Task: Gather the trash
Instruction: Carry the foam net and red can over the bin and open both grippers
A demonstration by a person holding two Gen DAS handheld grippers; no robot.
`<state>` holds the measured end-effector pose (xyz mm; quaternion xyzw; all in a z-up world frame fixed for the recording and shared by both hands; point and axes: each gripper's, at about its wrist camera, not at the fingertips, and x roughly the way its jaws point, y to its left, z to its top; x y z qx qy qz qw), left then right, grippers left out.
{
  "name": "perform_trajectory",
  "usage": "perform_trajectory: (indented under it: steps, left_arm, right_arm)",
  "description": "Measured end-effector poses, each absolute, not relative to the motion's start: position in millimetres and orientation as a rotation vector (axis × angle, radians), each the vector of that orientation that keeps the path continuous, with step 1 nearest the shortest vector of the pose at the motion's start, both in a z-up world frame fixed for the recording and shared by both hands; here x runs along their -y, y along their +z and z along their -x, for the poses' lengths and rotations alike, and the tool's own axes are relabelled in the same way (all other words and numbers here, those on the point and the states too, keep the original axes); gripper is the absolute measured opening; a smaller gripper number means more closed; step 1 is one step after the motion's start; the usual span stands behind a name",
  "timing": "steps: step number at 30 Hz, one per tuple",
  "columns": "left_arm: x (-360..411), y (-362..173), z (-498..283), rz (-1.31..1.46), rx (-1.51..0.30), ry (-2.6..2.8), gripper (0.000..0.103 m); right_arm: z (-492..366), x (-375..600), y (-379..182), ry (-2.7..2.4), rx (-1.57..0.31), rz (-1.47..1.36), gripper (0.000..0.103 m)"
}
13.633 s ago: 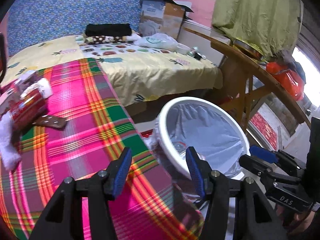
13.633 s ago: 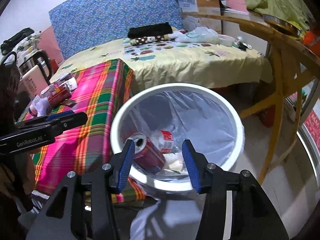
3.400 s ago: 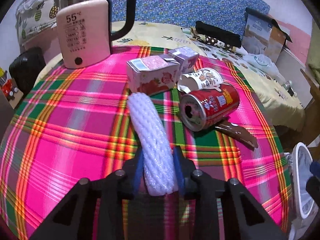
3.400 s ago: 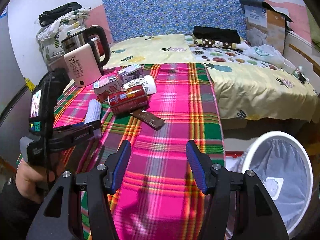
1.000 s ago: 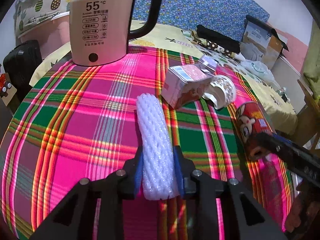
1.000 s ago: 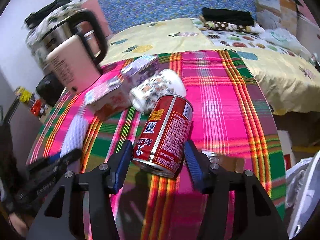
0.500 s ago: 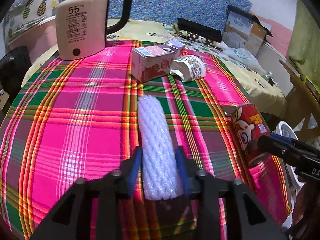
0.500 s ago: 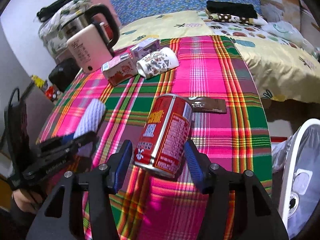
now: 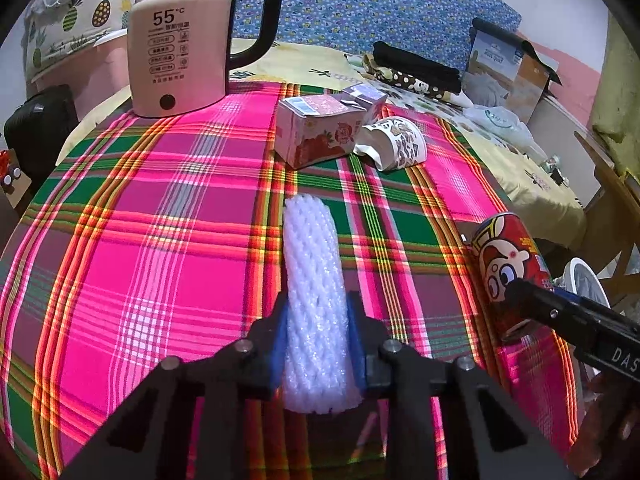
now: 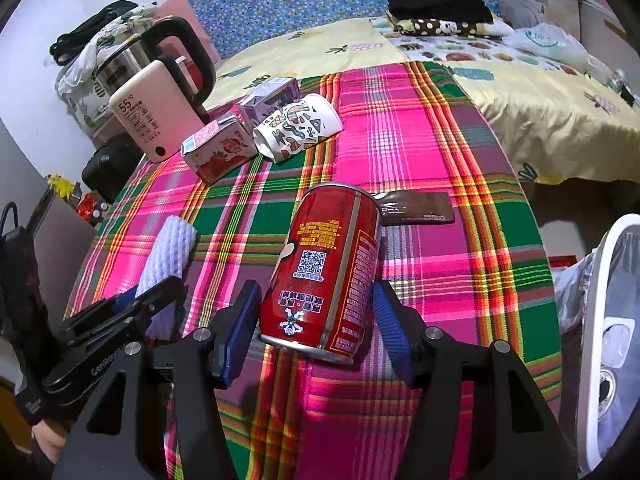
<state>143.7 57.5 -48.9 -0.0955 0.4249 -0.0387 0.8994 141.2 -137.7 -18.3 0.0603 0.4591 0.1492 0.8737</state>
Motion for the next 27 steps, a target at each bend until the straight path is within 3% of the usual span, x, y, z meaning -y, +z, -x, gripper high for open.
perform_trajectory:
  steps: [27]
  left_arm:
    - [17, -24, -96, 0.107, -0.86, -0.23, 0.025]
  right_arm:
    - [-71, 199, 5, 0.265, -0.855, -0.123, 0.057]
